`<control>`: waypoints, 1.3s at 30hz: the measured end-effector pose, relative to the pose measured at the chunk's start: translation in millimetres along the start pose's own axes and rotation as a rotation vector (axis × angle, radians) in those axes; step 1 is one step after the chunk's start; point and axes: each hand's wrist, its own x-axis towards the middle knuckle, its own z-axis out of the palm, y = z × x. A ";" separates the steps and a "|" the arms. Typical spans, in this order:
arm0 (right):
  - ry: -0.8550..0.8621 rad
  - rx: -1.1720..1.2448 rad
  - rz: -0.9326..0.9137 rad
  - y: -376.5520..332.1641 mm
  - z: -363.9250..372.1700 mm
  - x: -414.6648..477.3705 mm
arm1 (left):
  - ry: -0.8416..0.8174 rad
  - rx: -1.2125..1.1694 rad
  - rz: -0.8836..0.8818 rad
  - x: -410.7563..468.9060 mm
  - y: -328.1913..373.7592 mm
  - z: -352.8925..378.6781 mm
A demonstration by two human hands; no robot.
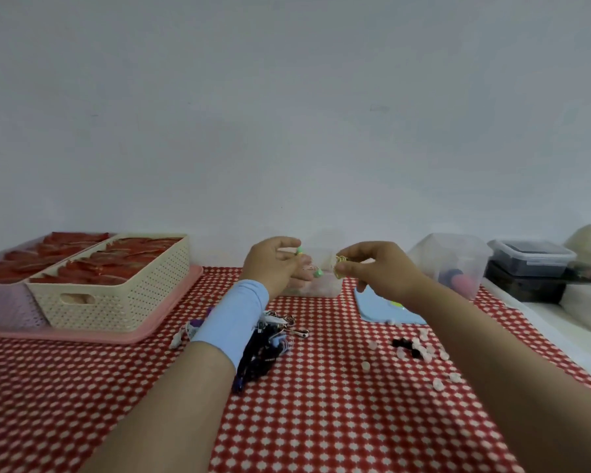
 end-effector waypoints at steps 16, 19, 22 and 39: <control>0.052 -0.726 0.060 33.1 39.1 122.8 | -0.153 0.903 0.024 117.8 -31.4 -2.7; -0.013 -0.821 0.083 38.0 45.1 126.9 | -0.193 0.881 0.003 121.6 -41.0 -1.8; -0.024 -0.778 0.072 39.5 45.6 127.0 | -0.197 0.825 0.031 118.7 -46.1 -7.8; -0.498 -0.696 -0.132 -31.4 107.3 40.9 | -0.357 1.042 -0.025 16.1 -26.5 -81.3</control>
